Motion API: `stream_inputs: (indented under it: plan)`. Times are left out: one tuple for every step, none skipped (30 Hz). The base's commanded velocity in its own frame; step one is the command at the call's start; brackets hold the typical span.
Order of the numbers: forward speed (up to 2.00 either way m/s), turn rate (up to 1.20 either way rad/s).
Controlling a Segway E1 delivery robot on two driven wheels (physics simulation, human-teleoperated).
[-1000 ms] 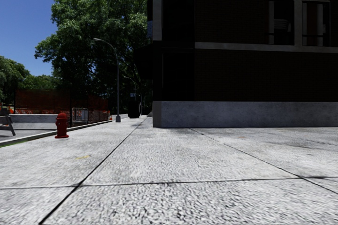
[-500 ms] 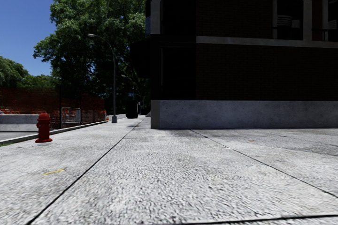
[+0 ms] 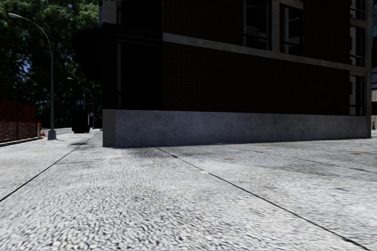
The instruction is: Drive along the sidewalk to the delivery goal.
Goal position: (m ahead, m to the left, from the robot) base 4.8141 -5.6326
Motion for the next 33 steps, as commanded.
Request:
stream_inputs:
  plan:
    - [1.34, -0.81]
    - [1.3, -0.81]
    - [1.26, -0.81]
    - [1.21, -0.81]
    - [1.16, -0.81]
    - [1.13, -0.81]
    - [1.12, -0.81]
    - [1.11, -0.81]
    - [1.11, -0.81]
    - [1.11, -0.81]
    - [1.11, -0.81]
    - [1.1, -0.81]
    - [1.1, -0.81]
    - [1.1, -0.81]
    - [1.1, -0.81]
    - [1.1, -0.81]
    - [1.1, -0.82]
    - [1.1, -0.82]
    - [1.1, -0.82]
    - [1.1, -0.82]
    - [1.1, -0.82]
    - [1.1, -0.82]
    - [1.1, -0.82]
    - [1.1, -0.82]
    - [1.1, -0.82]
    - [1.1, -0.82]
    - [1.12, -0.82]
    - [1.14, -0.82]
    - [1.18, -0.82]
    - [1.18, -0.82]
    - [1.21, -0.8]
    - [1.23, -0.67]
    - [1.26, 0.0]
